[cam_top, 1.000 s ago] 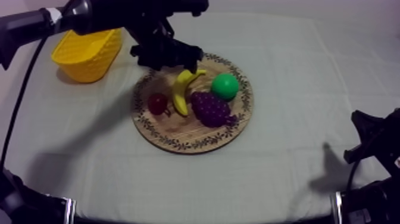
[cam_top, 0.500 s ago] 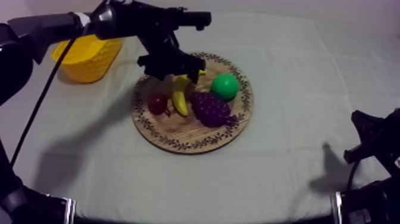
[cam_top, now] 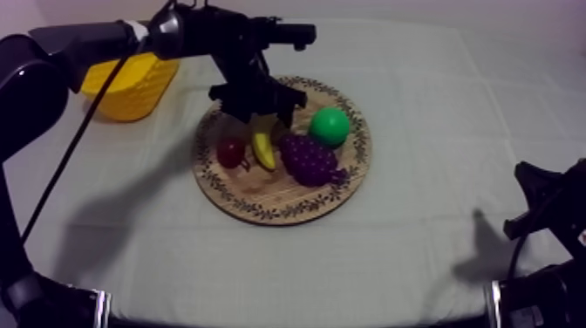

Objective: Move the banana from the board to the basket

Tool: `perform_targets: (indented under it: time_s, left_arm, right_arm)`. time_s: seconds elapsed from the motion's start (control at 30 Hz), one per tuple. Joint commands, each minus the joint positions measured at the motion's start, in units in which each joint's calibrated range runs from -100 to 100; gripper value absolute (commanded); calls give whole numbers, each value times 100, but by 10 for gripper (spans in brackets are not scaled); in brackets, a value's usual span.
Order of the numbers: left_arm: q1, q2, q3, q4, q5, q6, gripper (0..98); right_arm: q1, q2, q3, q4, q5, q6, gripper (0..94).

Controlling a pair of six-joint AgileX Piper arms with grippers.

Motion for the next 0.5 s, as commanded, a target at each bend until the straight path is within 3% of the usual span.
perform_targets:
  time_s: [0.0,0.23,0.47]
  left_arm:
    - [-10,55,-48,14,49,37,652]
    - [-28,225,-180,-16,218,186,401]
    - [-29,261,-180,-43,248,233,278]
  right_arm:
    - [-2,-3,-3,-1,-2,1,2]
    - [-2,-3,-3,-1,-2,0,2]
    - [-2,-3,-3,-1,-2,1,2]
